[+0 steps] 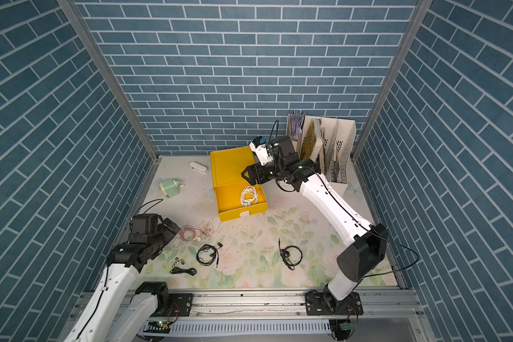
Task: Place the wired earphones into the drawer by color
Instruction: Place the wired earphones in the drawer, then pick up the wired earphones from the center of the board.
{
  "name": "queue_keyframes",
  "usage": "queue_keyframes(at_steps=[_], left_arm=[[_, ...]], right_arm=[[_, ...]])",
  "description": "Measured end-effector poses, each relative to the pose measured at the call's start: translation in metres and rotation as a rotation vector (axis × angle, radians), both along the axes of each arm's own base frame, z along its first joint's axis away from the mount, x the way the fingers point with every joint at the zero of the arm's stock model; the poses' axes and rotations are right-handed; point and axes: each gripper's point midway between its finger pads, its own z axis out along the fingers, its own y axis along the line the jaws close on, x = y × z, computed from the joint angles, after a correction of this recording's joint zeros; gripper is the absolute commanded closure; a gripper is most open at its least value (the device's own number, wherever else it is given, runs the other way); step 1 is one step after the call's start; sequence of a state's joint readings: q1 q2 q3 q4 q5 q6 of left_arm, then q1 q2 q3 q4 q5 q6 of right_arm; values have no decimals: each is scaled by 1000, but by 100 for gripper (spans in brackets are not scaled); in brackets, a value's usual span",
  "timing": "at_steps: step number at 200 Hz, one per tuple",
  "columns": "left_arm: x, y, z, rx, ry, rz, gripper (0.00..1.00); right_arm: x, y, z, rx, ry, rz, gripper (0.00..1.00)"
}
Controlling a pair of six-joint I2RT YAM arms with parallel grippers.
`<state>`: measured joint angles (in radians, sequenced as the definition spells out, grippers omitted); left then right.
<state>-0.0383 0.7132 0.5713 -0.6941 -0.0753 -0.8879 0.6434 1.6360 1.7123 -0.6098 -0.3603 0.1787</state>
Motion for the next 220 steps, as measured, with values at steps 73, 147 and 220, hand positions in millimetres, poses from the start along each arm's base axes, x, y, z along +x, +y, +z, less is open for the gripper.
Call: queue_keyframes(at_steps=[73,147,220], left_arm=[[-7,0,-32,-47,106,69,1],[11,-6,-45,-106,125,101,8],[27,3,-54,-219,96,174,17]], right_arm=[[-9,-2,-38,-24,63,13,22],[-19,-10,-48,-27,66,12,22],[-25,-19,-66,-59,80,-5,22]])
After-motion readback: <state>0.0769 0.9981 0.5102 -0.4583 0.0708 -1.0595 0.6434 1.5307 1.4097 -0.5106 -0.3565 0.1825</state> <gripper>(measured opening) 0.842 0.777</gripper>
